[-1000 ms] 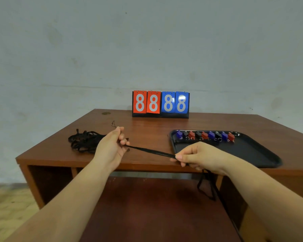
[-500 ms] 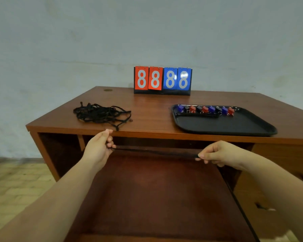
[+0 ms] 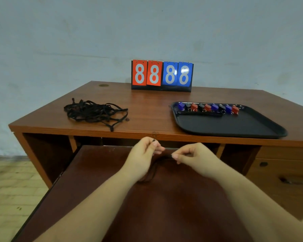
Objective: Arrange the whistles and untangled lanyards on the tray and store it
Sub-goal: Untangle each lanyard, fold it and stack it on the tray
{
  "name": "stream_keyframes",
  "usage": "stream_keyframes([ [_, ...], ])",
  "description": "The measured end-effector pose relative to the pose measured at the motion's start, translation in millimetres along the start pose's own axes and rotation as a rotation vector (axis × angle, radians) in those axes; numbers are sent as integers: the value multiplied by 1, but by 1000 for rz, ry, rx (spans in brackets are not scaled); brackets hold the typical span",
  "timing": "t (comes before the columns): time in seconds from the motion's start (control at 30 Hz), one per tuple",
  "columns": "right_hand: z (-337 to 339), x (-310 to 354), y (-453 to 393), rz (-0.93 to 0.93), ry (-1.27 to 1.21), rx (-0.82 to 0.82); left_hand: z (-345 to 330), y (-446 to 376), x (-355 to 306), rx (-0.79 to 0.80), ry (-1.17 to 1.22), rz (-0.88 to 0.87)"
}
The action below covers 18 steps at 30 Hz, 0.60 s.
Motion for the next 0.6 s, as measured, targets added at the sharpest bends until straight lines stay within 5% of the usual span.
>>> stream_keyframes([
  [0.23, -30, -8, -3, 80, -173, -140, -19, 3, 24, 81, -141, 82],
  [0.6, -27, -42, -7, -61, -370, -124, 7, -3, 36, 14, -254, 109],
])
Point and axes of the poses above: each hand's wrist, its own y-axis away from the middle knuckle, its own z-axis out of the back of the hand, x = y × z, the point moved 7 cm from there along -y, towards the middle knuckle, and after that the axes turned 12 degrees about y, right-handed, at the moved point
